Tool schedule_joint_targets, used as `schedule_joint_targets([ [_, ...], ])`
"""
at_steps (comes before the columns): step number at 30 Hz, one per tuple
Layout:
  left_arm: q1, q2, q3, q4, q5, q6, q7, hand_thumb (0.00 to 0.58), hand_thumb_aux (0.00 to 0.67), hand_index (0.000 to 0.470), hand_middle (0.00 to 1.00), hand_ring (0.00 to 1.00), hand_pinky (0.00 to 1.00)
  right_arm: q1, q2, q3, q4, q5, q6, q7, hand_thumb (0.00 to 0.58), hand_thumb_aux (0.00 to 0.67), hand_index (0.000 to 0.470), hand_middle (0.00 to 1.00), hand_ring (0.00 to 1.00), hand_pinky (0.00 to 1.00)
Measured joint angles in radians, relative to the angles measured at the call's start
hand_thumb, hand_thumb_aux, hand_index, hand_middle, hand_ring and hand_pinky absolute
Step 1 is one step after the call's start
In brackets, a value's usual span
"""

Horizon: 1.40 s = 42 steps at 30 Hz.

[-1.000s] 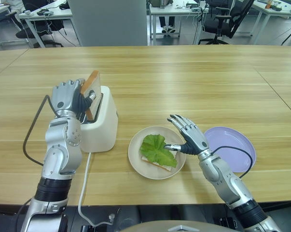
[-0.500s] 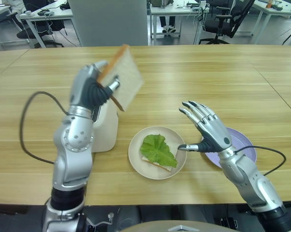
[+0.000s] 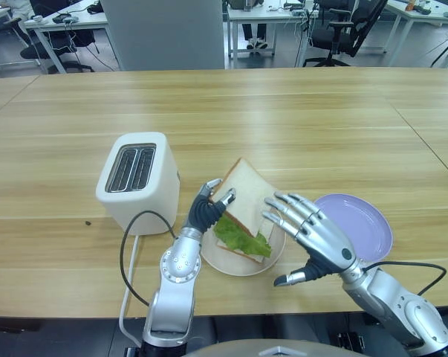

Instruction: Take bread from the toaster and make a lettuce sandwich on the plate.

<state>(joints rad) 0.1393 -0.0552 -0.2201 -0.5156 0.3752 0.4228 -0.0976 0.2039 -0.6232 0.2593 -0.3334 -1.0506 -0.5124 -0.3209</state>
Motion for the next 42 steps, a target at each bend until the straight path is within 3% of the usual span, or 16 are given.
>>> schedule_joint_targets([
  [10,0.048,0.000,-0.038,0.085,0.001,-0.010,0.138,0.580,0.670,0.460,1.00,1.00,1.00,-0.037,-0.009,0.069,0.130,-0.028,-0.007,0.074,0.000,0.000,0.000,0.00,0.00,0.00],
  [20,0.078,0.011,-0.134,0.164,0.000,-0.045,0.152,0.580,0.670,0.460,1.00,1.00,1.00,-0.085,0.009,0.102,0.204,-0.033,0.021,0.109,0.000,0.000,0.000,0.00,0.00,0.00],
  [36,0.058,0.038,-0.168,0.255,0.055,-0.047,0.183,0.580,0.670,0.460,1.00,1.00,1.00,-0.115,0.020,0.149,0.272,-0.030,0.049,0.153,0.000,0.000,0.000,0.00,0.00,0.00],
  [37,0.052,0.047,-0.177,0.262,0.073,-0.047,0.190,0.579,0.641,0.440,1.00,1.00,1.00,-0.119,0.020,0.155,0.279,-0.030,0.051,0.157,0.000,0.000,0.000,0.00,0.00,0.00],
  [38,0.045,0.061,-0.189,0.268,0.100,-0.047,0.197,0.498,0.418,0.287,1.00,1.00,1.00,-0.121,0.020,0.159,0.285,-0.025,0.051,0.161,0.000,0.000,0.000,0.00,0.00,0.00],
  [39,0.038,0.074,-0.201,0.272,0.125,-0.047,0.203,0.498,0.418,0.287,1.00,1.00,1.00,-0.122,0.020,0.161,0.287,-0.022,0.051,0.167,0.000,0.000,0.000,0.00,0.00,0.00],
  [40,0.036,0.088,-0.211,0.277,0.158,-0.047,0.207,0.058,0.034,0.023,0.93,0.93,0.93,-0.122,0.020,0.164,0.287,-0.020,0.051,0.170,0.000,0.000,0.000,0.00,0.00,0.00],
  [41,0.036,0.100,-0.221,0.281,0.181,-0.047,0.210,0.000,0.000,0.000,0.72,0.72,0.72,-0.122,0.019,0.166,0.288,-0.017,0.052,0.174,0.000,0.000,0.000,0.00,0.00,0.00],
  [42,0.036,0.109,-0.230,0.282,0.199,-0.047,0.214,0.000,0.000,0.000,0.58,0.58,0.58,-0.122,0.019,0.168,0.290,-0.016,0.052,0.175,0.000,0.000,0.000,0.00,0.00,0.00],
])
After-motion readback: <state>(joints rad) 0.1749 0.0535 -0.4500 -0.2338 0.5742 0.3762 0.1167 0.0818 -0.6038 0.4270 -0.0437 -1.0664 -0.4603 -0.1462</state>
